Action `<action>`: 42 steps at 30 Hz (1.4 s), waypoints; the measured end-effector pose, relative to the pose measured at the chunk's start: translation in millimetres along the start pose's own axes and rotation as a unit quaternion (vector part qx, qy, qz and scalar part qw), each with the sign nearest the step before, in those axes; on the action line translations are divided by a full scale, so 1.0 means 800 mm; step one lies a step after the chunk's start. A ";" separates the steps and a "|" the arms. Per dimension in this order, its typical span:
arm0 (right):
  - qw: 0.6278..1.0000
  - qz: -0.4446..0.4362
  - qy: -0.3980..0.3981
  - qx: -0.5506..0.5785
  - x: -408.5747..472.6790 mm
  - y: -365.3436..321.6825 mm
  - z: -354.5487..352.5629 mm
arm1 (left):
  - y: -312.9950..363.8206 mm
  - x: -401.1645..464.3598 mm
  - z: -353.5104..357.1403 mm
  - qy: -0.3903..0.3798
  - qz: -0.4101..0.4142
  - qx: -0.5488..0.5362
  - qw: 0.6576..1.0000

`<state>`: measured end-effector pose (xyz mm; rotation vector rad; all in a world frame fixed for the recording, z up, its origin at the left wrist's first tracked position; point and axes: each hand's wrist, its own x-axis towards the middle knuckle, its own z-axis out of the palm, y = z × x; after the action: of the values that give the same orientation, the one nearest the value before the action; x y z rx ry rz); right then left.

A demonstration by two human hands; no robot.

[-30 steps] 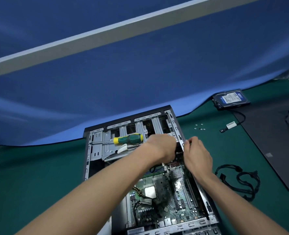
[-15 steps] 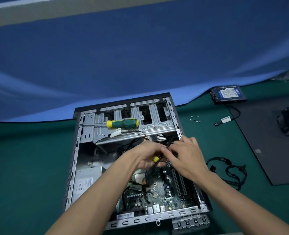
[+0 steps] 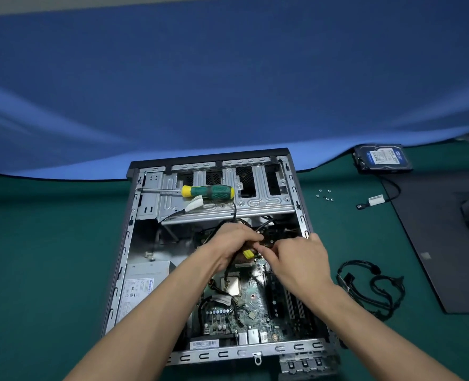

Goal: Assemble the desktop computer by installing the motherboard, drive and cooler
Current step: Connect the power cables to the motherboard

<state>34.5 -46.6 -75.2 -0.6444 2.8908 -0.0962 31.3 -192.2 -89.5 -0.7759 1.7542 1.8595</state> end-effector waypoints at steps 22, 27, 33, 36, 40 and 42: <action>0.718 0.265 -0.072 0.639 0.001 -0.013 0.049 | -0.052 0.007 0.003 0.069 0.114 0.191 0.972; 0.803 0.225 -0.115 0.540 -0.002 -0.009 0.044 | -0.063 0.019 0.012 0.088 0.148 0.276 0.946; 0.945 0.125 -0.071 0.295 -0.015 0.004 0.005 | -0.067 0.028 0.021 0.088 0.172 0.343 0.919; 0.969 0.130 0.092 0.188 -0.015 0.020 -0.015 | -0.072 0.038 0.025 0.044 0.166 0.393 0.903; 0.943 0.207 0.137 0.222 0.000 0.037 -0.001 | -0.082 0.044 0.030 0.000 0.174 0.429 0.886; 0.934 0.234 0.159 0.219 0.004 0.032 0.012 | -0.088 0.044 0.029 0.012 0.202 0.466 0.861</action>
<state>23.0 -24.9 -88.0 0.1569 3.0637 -0.8127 51.0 -165.5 -164.8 -0.0375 2.6037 0.9267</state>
